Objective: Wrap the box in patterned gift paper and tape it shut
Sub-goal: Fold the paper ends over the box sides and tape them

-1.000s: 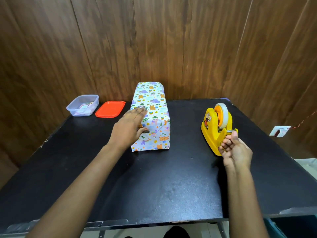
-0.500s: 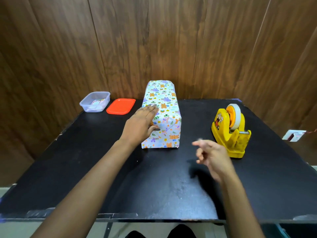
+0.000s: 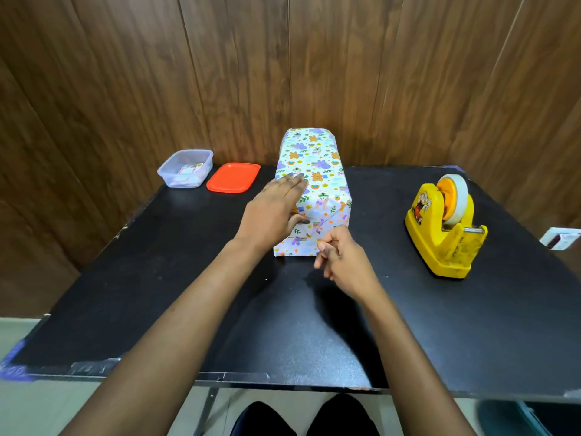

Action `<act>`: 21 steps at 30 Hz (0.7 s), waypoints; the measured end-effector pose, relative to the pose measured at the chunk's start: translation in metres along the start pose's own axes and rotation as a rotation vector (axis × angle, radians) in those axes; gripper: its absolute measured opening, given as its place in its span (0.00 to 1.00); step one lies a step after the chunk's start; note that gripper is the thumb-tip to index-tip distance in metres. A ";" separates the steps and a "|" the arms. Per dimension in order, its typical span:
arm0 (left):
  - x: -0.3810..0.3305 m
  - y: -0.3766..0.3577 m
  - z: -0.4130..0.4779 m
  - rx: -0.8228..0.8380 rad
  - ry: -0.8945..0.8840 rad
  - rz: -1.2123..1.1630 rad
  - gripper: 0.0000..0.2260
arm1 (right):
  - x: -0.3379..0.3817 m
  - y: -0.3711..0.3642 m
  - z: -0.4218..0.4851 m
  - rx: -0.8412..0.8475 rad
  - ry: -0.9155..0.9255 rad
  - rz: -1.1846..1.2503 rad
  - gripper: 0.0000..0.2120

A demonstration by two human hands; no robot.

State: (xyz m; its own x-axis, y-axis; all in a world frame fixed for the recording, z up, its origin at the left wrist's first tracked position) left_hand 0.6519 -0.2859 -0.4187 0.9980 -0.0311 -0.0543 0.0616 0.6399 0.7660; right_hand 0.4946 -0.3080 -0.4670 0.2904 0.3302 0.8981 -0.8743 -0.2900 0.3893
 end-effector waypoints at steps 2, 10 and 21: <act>0.001 0.000 0.000 0.006 -0.004 0.006 0.29 | 0.000 0.001 -0.003 -0.043 -0.055 0.094 0.10; 0.003 -0.001 0.000 0.004 -0.015 0.012 0.29 | 0.007 0.011 -0.013 -0.062 -0.215 0.512 0.07; 0.004 -0.007 -0.002 -0.035 -0.028 -0.010 0.28 | 0.001 -0.009 0.017 -0.242 0.126 -0.118 0.04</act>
State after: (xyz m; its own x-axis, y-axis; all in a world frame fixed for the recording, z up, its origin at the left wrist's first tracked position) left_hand 0.6551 -0.2894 -0.4253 0.9973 -0.0588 -0.0442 0.0722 0.6659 0.7426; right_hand 0.5092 -0.3201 -0.4662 0.3578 0.4625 0.8112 -0.9093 -0.0251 0.4153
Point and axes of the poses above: each hand's wrist, its own z-axis towards the middle knuckle, its own y-axis out of the back of the hand, x = y × z, the point moved 1 cm from there along z, towards the middle knuckle, and after that the axes turned 9 degrees about -x, right-handed, at the moved point
